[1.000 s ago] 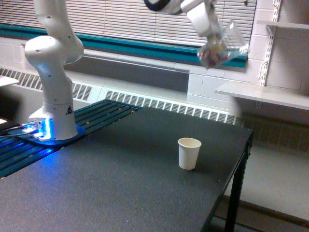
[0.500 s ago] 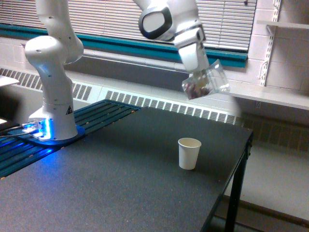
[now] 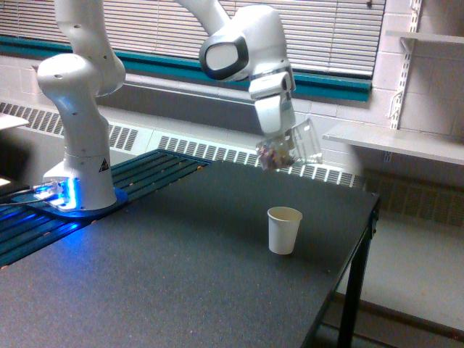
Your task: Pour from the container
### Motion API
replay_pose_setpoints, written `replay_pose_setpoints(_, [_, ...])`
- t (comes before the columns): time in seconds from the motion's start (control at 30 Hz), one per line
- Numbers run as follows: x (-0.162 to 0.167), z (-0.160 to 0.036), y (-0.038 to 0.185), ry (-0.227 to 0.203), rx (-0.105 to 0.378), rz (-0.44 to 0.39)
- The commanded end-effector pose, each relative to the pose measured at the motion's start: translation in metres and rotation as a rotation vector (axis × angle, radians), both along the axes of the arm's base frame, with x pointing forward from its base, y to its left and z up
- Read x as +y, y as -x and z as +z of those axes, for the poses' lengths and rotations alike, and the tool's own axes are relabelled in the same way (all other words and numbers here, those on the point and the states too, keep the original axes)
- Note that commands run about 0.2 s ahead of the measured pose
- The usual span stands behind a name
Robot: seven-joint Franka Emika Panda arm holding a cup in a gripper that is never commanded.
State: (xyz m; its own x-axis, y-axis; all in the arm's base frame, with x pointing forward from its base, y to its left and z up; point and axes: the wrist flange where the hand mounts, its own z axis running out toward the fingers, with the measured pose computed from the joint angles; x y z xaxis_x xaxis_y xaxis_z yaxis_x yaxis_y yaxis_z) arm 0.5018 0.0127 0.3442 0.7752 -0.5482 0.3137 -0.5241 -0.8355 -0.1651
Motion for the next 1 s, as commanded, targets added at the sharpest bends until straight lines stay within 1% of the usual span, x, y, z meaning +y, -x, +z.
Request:
replay_pose_setpoints(0.03, [0.007,-0.018,0.009,0.010,0.030,0.010])
replay_pose_setpoints(0.4, [0.011,-0.046,0.020,0.034,0.092,0.021])
replay_pose_setpoints(0.7, [0.011,-0.068,0.029,0.043,0.143,0.014])
replay_pose_setpoints(1.0, [0.013,-0.085,0.034,0.068,0.197,0.022])
